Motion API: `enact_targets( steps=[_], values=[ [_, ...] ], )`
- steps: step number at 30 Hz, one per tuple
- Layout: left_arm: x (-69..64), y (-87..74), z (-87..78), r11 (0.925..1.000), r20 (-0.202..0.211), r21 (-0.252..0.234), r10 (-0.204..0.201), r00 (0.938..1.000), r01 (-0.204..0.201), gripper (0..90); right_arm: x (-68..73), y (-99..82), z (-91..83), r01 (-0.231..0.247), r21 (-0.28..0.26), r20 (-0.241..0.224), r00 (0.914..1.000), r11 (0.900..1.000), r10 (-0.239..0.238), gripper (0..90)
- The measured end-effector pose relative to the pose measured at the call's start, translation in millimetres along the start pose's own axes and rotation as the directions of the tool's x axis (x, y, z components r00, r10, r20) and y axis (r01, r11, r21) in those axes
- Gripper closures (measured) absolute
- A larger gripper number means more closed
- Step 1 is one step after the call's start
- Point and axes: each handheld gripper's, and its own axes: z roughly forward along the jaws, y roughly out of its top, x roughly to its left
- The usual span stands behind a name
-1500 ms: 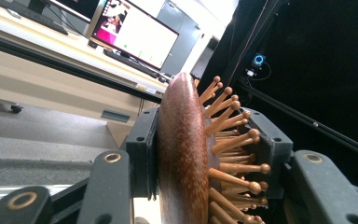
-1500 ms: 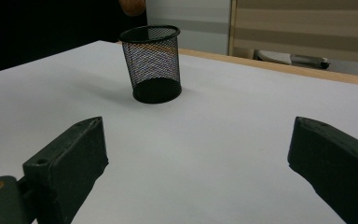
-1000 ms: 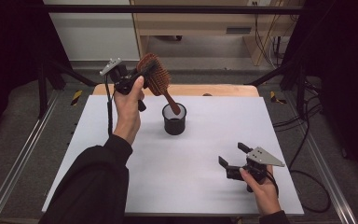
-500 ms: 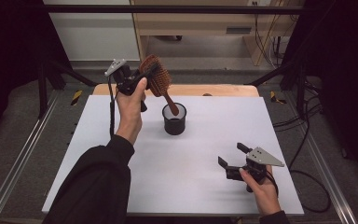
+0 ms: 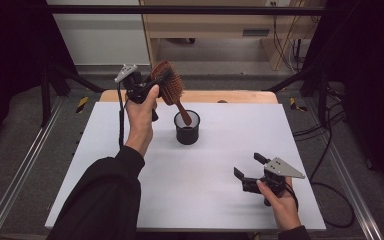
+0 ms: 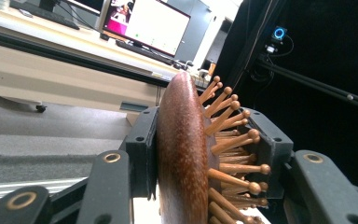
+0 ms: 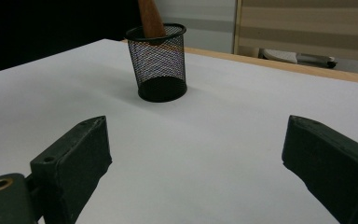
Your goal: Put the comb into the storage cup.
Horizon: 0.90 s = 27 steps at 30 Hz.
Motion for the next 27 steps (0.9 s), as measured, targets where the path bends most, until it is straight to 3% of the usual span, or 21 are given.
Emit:
enact_targets(
  steps=[27],
  values=[
    [-2.3, -11.9, 8.8, 0.9980, -0.006, 0.049, 0.039, 0.9992, -0.039, 51.1, -0.2, -0.6, 1.9, -0.009, 0.011, -0.013, 0.9999, 0.9999, 0.009, 6.4]
  ],
)
